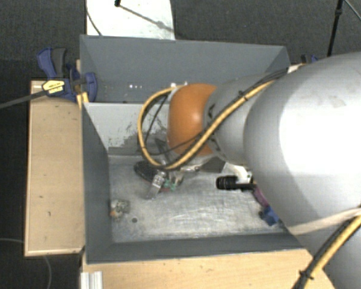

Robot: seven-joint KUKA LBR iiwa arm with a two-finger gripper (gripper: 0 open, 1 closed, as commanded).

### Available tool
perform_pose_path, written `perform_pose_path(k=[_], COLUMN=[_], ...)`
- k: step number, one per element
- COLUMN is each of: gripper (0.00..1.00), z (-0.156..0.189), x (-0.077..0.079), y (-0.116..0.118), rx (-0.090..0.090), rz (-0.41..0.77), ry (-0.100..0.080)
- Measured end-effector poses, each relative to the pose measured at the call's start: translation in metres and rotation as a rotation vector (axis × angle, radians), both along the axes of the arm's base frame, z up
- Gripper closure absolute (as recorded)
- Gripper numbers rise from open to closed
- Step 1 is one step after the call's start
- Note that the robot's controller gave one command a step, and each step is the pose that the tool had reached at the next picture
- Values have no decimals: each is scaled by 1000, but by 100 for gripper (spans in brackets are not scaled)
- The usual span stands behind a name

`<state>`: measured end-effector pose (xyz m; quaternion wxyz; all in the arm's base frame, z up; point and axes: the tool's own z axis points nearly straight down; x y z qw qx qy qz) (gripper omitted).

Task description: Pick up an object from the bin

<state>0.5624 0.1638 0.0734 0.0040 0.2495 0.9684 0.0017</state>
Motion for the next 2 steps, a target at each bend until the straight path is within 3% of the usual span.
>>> perform_pose_path(k=[1,2], gripper=[100,100], z=[2,136], x=[-1,3], y=[-45,-38], rx=[4,-1], rz=[64,164], ry=[-3,-1])
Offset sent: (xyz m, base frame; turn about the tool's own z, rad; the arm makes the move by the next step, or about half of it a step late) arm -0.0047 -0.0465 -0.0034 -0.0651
